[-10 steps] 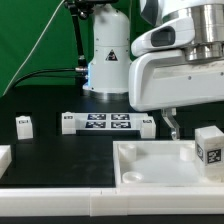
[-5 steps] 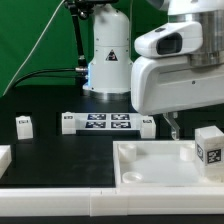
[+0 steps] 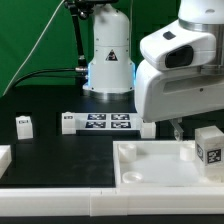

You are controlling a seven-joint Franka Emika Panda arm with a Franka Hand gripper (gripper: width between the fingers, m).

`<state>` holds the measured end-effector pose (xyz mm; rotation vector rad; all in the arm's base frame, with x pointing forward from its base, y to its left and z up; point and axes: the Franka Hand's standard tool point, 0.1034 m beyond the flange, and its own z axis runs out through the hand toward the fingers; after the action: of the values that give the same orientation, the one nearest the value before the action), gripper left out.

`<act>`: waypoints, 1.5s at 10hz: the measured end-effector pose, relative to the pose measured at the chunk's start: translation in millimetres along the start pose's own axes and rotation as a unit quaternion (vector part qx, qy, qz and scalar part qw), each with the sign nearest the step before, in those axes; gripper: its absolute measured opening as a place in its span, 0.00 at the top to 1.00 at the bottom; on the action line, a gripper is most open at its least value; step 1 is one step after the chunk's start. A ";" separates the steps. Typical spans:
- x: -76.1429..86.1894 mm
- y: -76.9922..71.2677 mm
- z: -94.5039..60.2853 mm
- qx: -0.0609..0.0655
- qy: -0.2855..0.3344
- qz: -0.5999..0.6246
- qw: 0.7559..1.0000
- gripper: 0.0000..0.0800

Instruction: Assemble one leg

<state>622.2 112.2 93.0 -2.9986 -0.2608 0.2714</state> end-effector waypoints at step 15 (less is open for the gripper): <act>4.8 -7.2 0.2 0.012 0.025 0.313 0.949 0.64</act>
Offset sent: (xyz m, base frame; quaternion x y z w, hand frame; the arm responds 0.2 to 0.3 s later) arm 0.0083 0.0034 0.0001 -0.0372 0.0246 -0.0072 0.9990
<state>625.7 120.2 92.9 -2.9643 0.7048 0.2454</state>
